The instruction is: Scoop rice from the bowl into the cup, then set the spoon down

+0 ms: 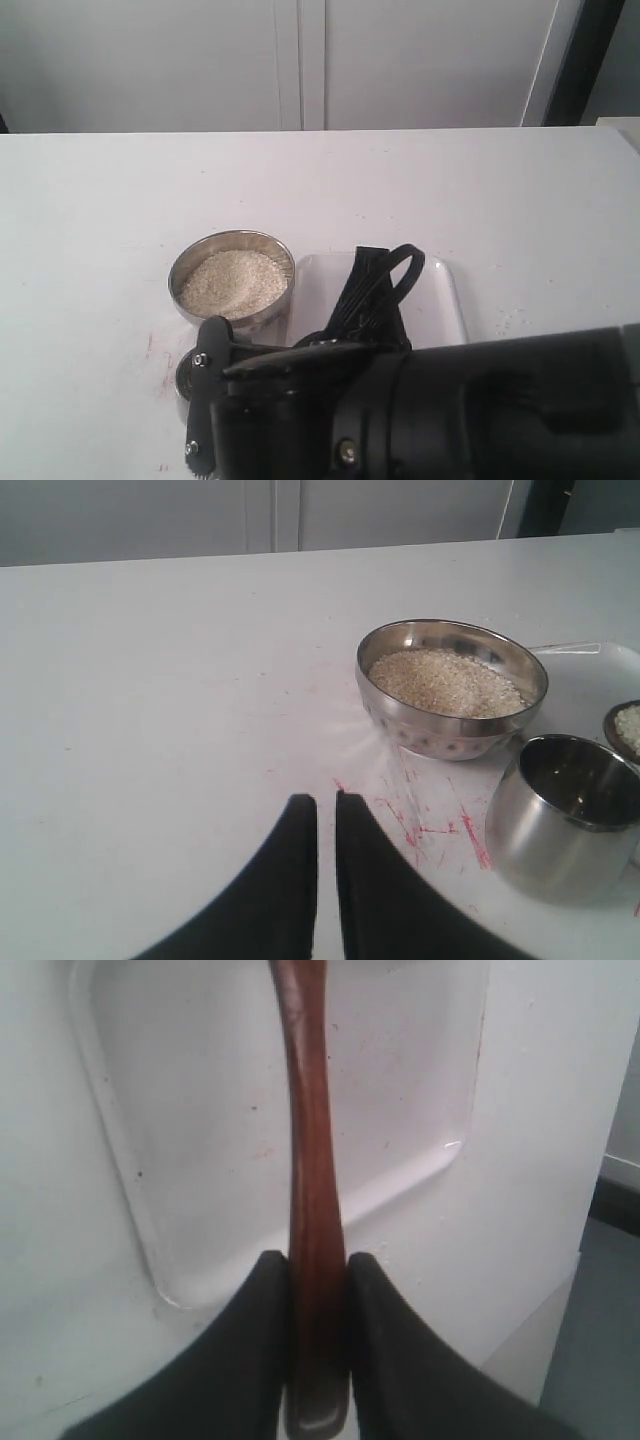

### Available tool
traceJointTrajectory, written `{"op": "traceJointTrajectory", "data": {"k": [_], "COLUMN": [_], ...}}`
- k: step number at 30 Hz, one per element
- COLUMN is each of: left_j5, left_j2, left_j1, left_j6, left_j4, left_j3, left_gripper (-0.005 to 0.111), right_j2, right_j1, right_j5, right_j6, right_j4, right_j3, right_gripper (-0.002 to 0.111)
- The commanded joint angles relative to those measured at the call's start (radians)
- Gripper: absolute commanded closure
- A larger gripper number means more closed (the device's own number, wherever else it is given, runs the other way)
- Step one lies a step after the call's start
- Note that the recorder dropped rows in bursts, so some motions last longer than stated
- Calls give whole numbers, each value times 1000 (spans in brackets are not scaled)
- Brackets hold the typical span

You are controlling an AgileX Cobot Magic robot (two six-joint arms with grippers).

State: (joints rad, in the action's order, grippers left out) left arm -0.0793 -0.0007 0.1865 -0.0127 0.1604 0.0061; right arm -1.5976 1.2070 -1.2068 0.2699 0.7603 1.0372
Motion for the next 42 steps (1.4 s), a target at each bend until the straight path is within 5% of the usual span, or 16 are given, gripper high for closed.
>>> {"op": "traceJointTrajectory", "data": {"k": [1, 42], "left_j5": [3, 3], "left_j2": [1, 1], "left_j1": [1, 1], "left_j6": [-6, -6], "left_j4": [10, 10], "left_j3": [-6, -6], "left_gripper": [92, 92], "right_j2": [-23, -49], "right_j1": [2, 2], "right_j5": [18, -14], "right_j6": [6, -166], "right_j4": [57, 268], "right_j3": [-3, -3], "right_gripper": [108, 108]}}
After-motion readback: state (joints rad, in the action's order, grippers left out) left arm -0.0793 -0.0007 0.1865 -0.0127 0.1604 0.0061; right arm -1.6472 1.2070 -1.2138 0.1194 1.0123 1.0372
